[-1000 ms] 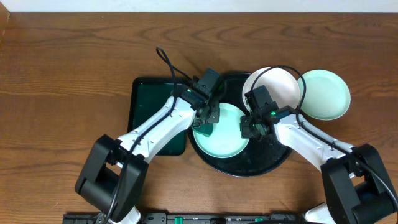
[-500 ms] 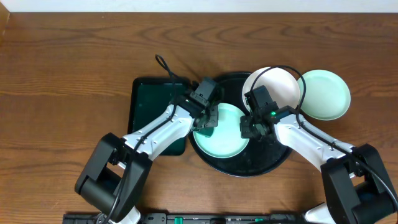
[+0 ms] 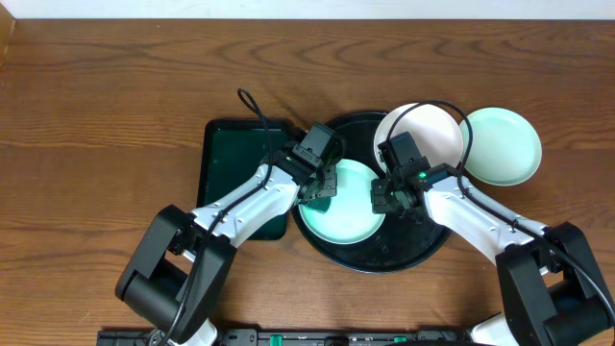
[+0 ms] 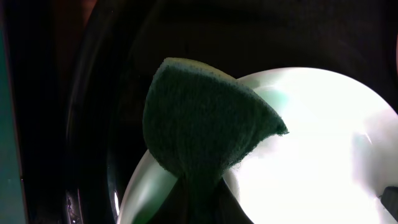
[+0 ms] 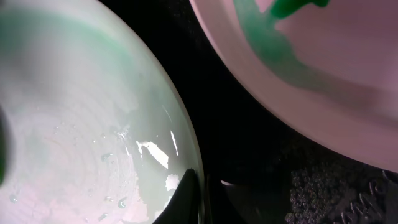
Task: Clean dirty plates on tray and stack at the side
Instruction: 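Scrub the mint plate with the sponge in the left gripper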
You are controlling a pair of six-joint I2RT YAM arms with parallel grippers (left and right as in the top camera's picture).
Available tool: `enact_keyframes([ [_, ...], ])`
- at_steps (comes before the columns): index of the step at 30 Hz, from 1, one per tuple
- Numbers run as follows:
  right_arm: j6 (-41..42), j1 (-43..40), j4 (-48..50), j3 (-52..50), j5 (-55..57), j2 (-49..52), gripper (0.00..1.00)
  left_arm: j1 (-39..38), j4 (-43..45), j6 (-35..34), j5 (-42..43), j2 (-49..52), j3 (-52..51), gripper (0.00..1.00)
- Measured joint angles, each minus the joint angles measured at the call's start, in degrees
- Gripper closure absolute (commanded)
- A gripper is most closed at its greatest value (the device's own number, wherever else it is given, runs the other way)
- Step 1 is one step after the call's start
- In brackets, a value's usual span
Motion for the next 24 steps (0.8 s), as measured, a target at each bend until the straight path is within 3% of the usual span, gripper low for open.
enact_keyframes([
  [17,-0.02,0.0,0.02,0.0,0.02,0.0,0.99,-2.25,1.18,-0.26,-2.12,1.95,0.0,0.93],
  [24,-0.07,0.0,0.04,0.0,0.26,0.0,0.99,-1.97,1.25,-0.26,0.98,2.05,0.13,0.93],
])
